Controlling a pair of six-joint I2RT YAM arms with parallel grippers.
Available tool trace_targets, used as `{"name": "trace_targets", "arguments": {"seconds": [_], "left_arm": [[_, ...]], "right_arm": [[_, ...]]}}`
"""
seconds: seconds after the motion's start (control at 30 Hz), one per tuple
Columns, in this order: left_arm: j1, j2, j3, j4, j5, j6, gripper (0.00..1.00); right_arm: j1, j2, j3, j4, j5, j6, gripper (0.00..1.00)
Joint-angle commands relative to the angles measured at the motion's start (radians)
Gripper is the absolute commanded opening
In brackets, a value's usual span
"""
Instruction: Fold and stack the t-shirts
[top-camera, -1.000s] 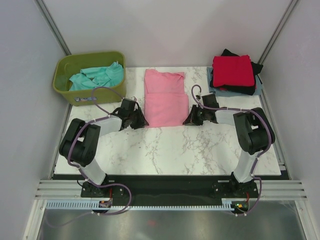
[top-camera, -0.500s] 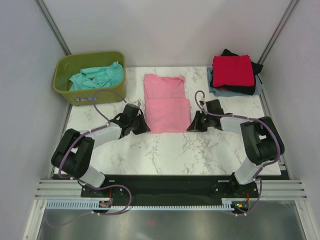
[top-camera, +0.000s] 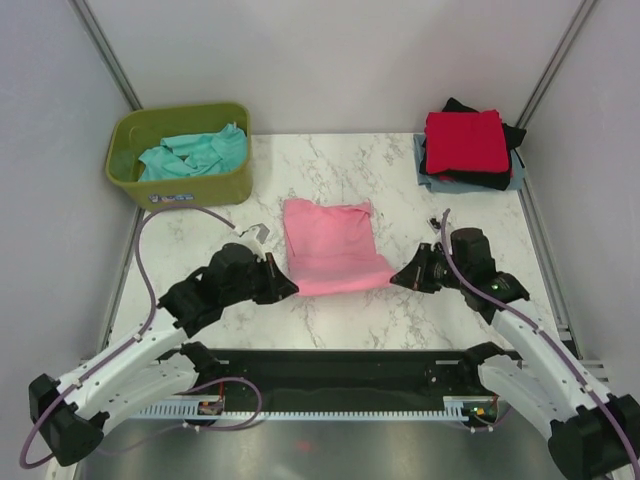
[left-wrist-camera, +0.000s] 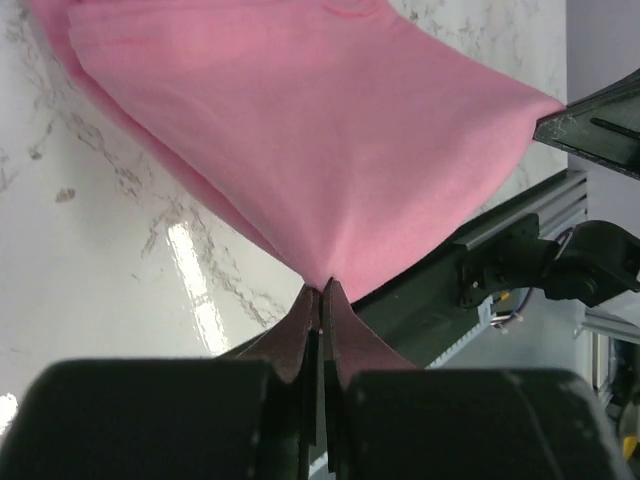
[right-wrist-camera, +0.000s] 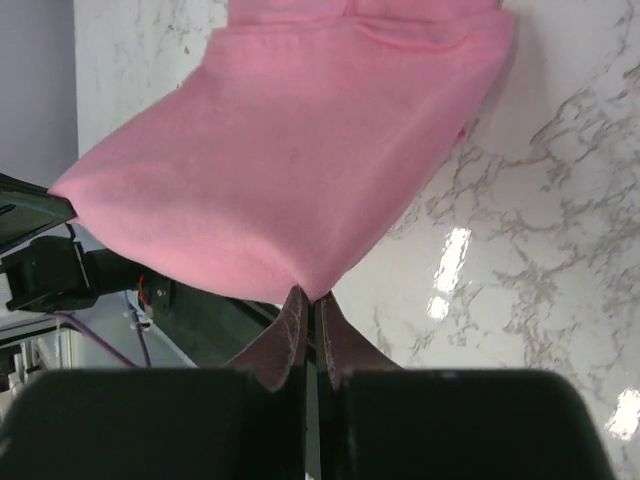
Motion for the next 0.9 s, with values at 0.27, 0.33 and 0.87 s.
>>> {"name": "trace_targets", "arguments": {"seconds": [0.27, 0.33, 0.87], "left_arm": [[-0.034, -0.055, 0.246, -0.31, -0.067, -0.105, 0.02], [-0.032, -0.018, 0.274, -0.324, -0.081, -0.09, 0.02], [0.255, 0.305, 0.383, -0.181, 0.038, 0.126, 0.02]], "right_arm": [[0.021, -0.091, 0.254, -0.285, 0.077, 0.064, 0.0], [0.021, -0.048, 0.285, -0.283, 0.095, 0.044, 0.0], [0.004, 0.391, 0.481, -0.144, 0.178, -0.072, 0.0]]}}
